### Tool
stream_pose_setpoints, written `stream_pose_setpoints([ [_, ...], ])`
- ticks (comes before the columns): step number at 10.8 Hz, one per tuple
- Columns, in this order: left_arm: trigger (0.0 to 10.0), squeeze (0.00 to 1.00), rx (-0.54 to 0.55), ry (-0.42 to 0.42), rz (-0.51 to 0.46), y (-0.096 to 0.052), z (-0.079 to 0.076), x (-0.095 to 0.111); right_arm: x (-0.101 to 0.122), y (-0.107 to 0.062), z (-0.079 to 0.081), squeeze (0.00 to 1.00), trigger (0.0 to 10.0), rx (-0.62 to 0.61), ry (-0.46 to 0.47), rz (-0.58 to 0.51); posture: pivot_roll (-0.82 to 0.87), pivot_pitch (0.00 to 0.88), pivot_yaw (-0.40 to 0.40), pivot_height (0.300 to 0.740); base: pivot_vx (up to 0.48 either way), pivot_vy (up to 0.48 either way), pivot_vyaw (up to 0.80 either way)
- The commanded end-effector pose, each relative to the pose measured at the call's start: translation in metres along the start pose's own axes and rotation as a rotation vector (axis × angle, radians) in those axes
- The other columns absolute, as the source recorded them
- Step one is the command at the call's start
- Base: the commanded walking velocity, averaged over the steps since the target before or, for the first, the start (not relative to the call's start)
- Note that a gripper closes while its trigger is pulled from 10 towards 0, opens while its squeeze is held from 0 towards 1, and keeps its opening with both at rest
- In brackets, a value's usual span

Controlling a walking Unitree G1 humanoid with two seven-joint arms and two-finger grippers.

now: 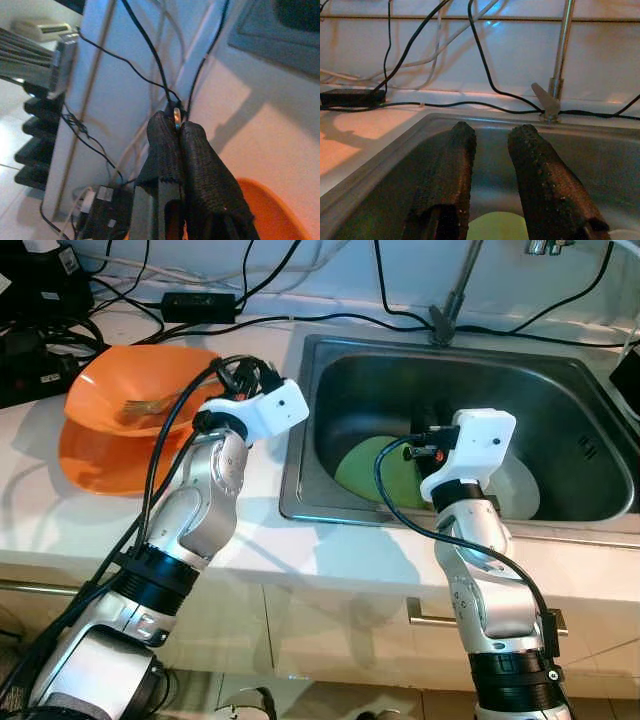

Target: Kitchen organization

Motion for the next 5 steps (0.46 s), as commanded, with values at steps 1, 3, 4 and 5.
stream_pose_setpoints([
  [1,0.0,0.00,0.074,0.014,-0.024,0.001,0.021,0.007,-0.001,0.001,-0.003,0.00,10.0,-0.014,-0.004,0.002,0.08,0.078,-0.054,0.740,0.000,0.000,0.00],
  [3,0.0,0.00,0.120,0.006,-0.048,0.000,0.035,0.014,-0.001,0.001,-0.003,0.00,10.0,-0.013,-0.003,0.003,0.08,0.077,-0.055,0.740,0.000,0.000,0.00],
  [4,0.0,0.00,0.185,-0.009,-0.085,-0.002,0.049,0.022,-0.001,0.001,-0.003,0.00,10.0,-0.012,-0.003,0.003,0.09,0.078,-0.056,0.740,0.000,0.000,0.00],
  [5,10.0,0.00,0.287,-0.035,-0.204,-0.008,0.072,0.045,-0.001,0.001,-0.003,0.00,10.0,-0.010,-0.004,0.004,0.09,0.077,-0.057,0.740,0.000,0.000,0.00],
])
Point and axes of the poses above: a point about 5 cm out from each wrist's last joint towards the gripper, its own y axis pointing out of the wrist towards the gripper, its own x axis along the axis of the wrist's last joint, z = x × y, the point moved 5 cm from there along y, pointing out of the wrist towards the gripper, and after that the axes turned 8 degrees about y, right-handed, at the moved point
